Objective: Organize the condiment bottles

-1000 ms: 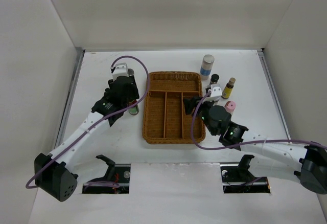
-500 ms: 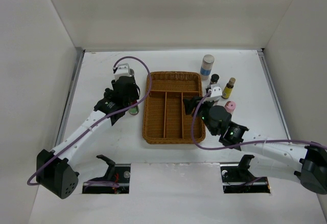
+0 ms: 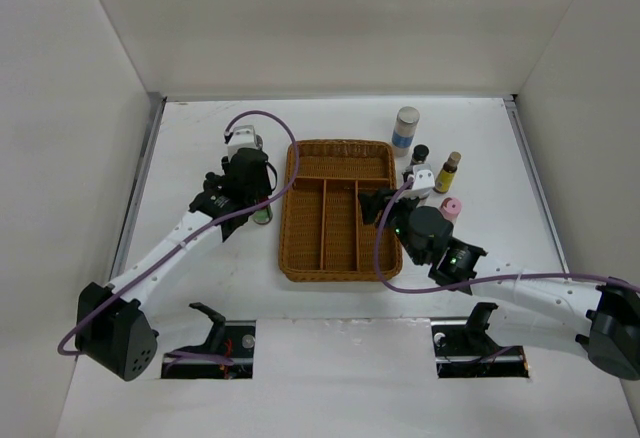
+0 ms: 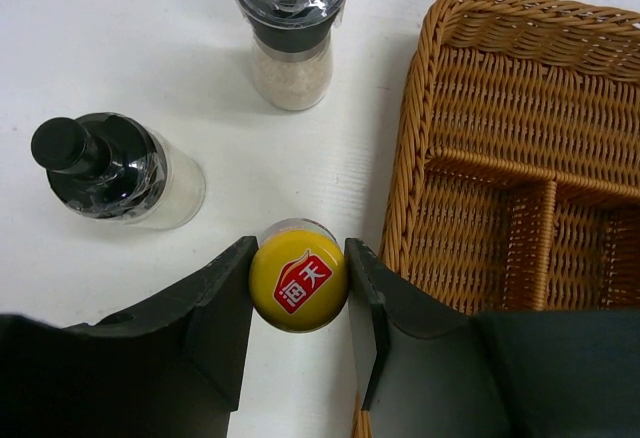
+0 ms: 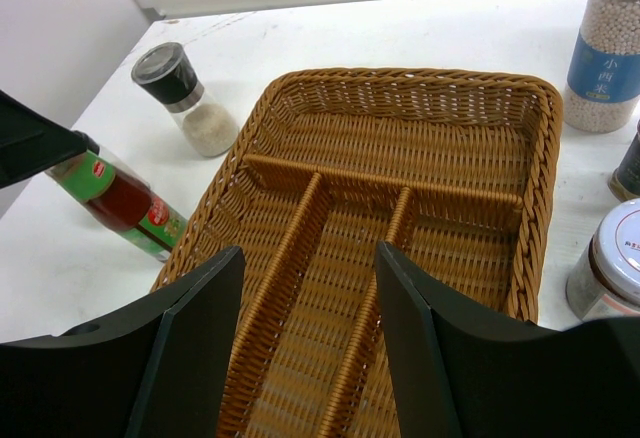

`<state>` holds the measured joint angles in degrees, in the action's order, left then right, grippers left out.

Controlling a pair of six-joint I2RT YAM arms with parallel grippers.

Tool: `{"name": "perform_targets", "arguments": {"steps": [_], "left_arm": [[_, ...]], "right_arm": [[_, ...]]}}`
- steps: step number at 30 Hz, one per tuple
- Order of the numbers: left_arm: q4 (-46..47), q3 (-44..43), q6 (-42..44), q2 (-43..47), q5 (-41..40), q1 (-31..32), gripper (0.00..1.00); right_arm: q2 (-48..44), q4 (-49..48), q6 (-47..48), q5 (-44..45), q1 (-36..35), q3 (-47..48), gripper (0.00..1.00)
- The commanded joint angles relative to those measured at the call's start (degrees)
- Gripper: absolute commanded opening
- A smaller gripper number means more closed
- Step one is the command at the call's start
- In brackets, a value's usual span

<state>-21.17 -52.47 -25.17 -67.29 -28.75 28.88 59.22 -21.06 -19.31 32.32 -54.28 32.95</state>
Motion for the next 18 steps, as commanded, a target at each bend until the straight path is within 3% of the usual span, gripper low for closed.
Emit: {"name": "perform_targets", "arguments": {"steps": [1,8,18], "left_arm": [[2.27,0.08,-0.67,0.58,-0.95,-0.28,0.20],[1.92,-4.82,-0.32,3.83,-2.45,0.78,0.11],[3.41,-16.86,2.23,1.37,-3.15,2.44,0.09]], "right_arm": [[-1.39,-2.50,-0.03,-0.50,0.36,0.54,0.62],[-1.30,-2.50,-0.11,-0.50,0.36,0.54,0.62],[-1.83,-2.50,-0.11,-0.50,0.36,0.45,0.62]]}}
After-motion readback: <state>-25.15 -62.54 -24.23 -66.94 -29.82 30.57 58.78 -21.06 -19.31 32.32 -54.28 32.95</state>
